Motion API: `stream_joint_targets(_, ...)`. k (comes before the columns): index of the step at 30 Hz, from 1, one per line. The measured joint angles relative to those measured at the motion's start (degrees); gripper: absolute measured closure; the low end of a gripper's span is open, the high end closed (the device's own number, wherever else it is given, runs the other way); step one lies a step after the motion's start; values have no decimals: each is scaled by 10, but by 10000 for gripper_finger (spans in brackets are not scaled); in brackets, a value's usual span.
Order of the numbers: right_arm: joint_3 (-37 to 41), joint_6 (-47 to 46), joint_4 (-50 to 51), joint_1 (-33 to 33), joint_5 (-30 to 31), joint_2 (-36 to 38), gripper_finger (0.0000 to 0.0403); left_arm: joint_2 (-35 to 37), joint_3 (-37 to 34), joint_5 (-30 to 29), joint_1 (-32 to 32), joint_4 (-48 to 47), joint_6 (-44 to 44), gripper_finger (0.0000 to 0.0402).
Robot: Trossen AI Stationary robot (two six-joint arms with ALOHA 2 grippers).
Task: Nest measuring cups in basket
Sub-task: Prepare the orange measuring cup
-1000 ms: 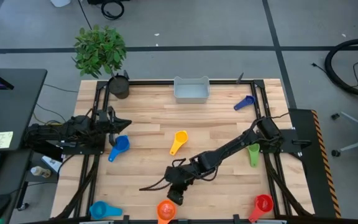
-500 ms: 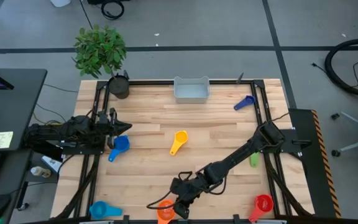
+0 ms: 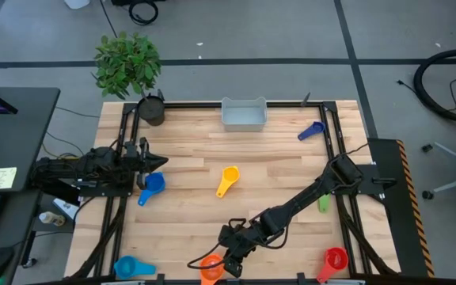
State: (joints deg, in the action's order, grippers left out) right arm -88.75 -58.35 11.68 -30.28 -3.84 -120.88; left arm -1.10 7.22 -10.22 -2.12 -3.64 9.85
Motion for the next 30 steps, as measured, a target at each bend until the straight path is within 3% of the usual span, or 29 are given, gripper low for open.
stream_joint_targets(11, 0, 2, -1, 0, 0, 0, 335, 0, 0, 2, 0, 0, 0, 386)
stream_joint_targets(20, 0, 1, -28, -1, 10, 0, 335, 0, 0, 39, 0, -1, 1, 386)
stream_joint_targets(30, 0, 46, -12, 0, 29, 0, 335, -1, 0, 123, 0, 2, 30, 386)
